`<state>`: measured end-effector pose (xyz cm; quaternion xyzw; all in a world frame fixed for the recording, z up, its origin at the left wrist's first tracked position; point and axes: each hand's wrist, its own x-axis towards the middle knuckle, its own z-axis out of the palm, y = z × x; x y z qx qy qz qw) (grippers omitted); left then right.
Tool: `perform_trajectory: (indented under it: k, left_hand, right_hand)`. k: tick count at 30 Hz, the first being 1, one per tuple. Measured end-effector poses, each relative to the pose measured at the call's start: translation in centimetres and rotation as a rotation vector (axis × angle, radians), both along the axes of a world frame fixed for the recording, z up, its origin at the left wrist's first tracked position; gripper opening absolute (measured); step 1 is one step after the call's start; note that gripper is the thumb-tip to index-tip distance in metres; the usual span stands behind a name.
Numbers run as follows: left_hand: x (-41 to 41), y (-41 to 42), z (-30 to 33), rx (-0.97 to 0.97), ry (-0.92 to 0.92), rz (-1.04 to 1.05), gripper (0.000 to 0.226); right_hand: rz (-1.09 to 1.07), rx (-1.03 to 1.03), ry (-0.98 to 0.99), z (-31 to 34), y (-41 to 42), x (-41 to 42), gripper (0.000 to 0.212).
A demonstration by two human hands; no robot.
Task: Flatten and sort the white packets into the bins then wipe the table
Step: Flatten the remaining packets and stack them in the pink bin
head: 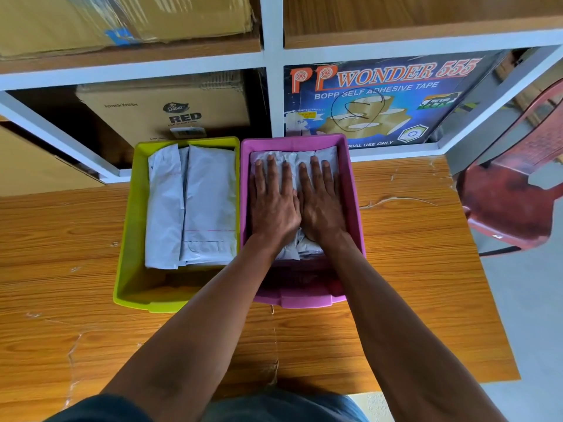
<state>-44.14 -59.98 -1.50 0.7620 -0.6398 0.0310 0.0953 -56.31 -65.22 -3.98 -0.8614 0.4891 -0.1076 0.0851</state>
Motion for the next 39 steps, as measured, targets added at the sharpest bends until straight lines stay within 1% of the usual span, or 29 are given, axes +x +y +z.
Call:
perform_trajectory:
  k: [10, 17, 21, 22, 25, 26, 28, 30, 31, 33, 35, 36, 39]
  left_hand:
    - [0.0, 0.0, 0.3, 0.037, -0.036, -0.017, 0.069]
    - [0.2, 0.0, 1.1, 0.085, 0.013, -0.008, 0.067]
    - [0.1, 0.2, 2.9, 0.162, 0.052, 0.001, 0.067]
    - [0.0, 0.4, 3.5, 0.163, 0.066, 0.005, 0.067]
    - [-0.2, 1.2, 5.4, 0.141, 0.112, -0.002, 0.065]
    - [-0.2, 1.6, 6.1, 0.131, 0.128, -0.007, 0.065]
    - [-0.1, 2.9, 7.7, 0.084, 0.173, -0.008, 0.069]
    - [0.4, 4.5, 9.0, 0.01, 0.24, -0.003, 0.079]
    - [0.8, 5.3, 9.4, -0.039, 0.253, -0.002, 0.078]
    - [2.1, 7.1, 9.7, -0.126, 0.248, 0.006, 0.059]
    - [3.7, 8.7, 10.0, -0.191, 0.246, 0.028, 0.04]
    - [4.5, 9.5, 10.2, -0.208, 0.239, 0.043, 0.034]
    - [7.3, 12.8, 10.4, -0.214, 0.201, 0.109, 0.032]
  right_hand:
    - [-0.001, 0.039, 0.047, -0.3, -0.1, 0.2, 0.064]
    - [-0.007, 0.125, 0.097, 1.8, 0.1, 0.2, 0.063]
    - [-0.004, 0.122, 0.053, 2.8, 0.5, 0.2, 0.06]
    - [-0.004, 0.118, 0.051, 3.0, 0.5, 0.1, 0.062]
    - [-0.045, 0.121, 0.007, 3.6, 1.1, -0.2, 0.078]
    - [-0.061, 0.127, -0.008, 4.1, 1.7, -0.2, 0.078]
    - [-0.093, 0.118, -0.03, 5.6, 3.1, -0.2, 0.065]
    - [-0.115, 0.048, -0.073, 6.9, 4.1, 0.2, 0.053]
    - [-0.121, 0.025, -0.112, 7.4, 4.6, 0.6, 0.052]
    - [-0.124, -0.018, -0.215, 8.3, 5.8, 1.7, 0.049]
    - [-0.122, -0.077, -0.292, 9.3, 7.2, 2.9, 0.036]
    - [-0.107, -0.099, -0.302, 9.7, 8.1, 3.5, 0.033]
    - [-0.06, -0.112, -0.274, 10.7, 10.8, 5.6, 0.03]
